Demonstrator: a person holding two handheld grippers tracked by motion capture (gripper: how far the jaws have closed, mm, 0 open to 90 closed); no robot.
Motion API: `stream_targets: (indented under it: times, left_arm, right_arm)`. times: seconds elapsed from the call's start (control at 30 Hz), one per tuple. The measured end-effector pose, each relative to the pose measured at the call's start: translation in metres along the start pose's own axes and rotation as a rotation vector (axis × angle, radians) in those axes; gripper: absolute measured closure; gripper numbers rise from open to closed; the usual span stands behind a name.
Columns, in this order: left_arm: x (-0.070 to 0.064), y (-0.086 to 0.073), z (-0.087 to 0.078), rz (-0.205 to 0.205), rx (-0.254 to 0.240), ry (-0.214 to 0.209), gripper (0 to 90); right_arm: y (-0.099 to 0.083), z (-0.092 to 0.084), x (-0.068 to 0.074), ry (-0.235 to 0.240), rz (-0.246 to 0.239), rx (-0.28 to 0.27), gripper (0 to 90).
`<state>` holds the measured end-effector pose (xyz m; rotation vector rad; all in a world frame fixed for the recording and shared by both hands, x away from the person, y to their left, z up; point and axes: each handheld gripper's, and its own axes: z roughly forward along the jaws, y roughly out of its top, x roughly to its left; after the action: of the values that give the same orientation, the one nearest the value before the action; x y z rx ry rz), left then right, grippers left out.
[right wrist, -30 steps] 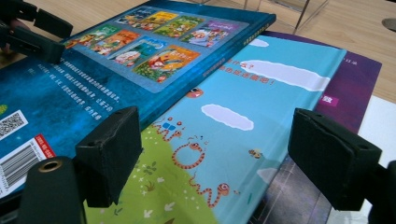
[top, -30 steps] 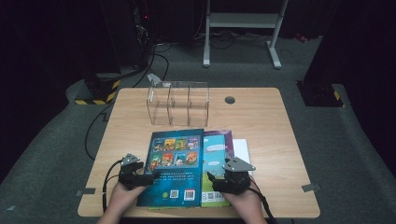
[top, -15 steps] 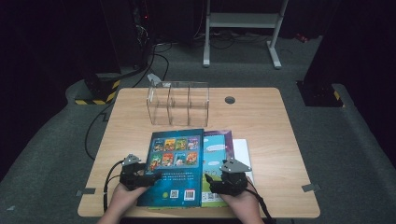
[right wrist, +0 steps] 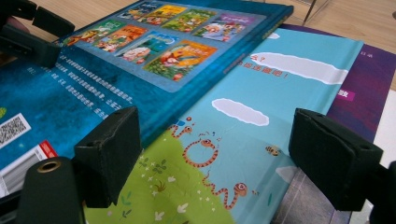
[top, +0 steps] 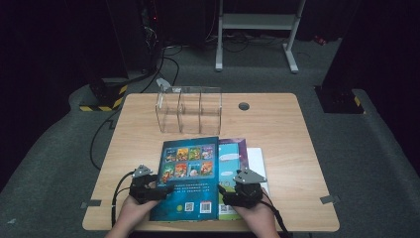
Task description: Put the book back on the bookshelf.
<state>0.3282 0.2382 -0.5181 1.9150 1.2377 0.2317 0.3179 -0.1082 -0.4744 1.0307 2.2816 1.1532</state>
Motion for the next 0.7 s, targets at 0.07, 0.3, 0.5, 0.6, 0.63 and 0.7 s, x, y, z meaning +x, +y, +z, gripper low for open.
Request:
stream_targets:
  times: [0.07,0.3,0.5,0.6,0.63,0.7]
  left_arm:
    - [-0.005,0.001,0.002,0.006,-0.002,-0.005,8.0]
    - [-0.018,0.005,0.005,0.066,-0.011,0.006,8.5]
    - [-0.027,0.007,0.009,0.075,-0.021,-0.016,9.0]
    - [-0.030,0.007,0.010,0.082,-0.020,-0.025,8.9]
    - [-0.031,0.008,0.010,0.086,-0.021,-0.024,9.0]
    - [-0.034,0.008,0.011,0.086,-0.021,-0.029,8.9]
  right_arm:
    - [0.000,-0.001,0.000,0.001,0.005,0.000,16.8]
    - [-0.002,-0.005,-0.005,-0.012,0.015,-0.006,16.8]
    - [-0.005,-0.007,-0.008,-0.011,0.039,0.000,16.7]
    - [-0.005,-0.007,-0.009,-0.010,0.042,-0.001,16.7]
    - [-0.005,-0.007,-0.009,-0.017,0.045,0.000,16.6]
    - [-0.006,-0.008,-0.011,-0.021,0.052,-0.004,16.1]
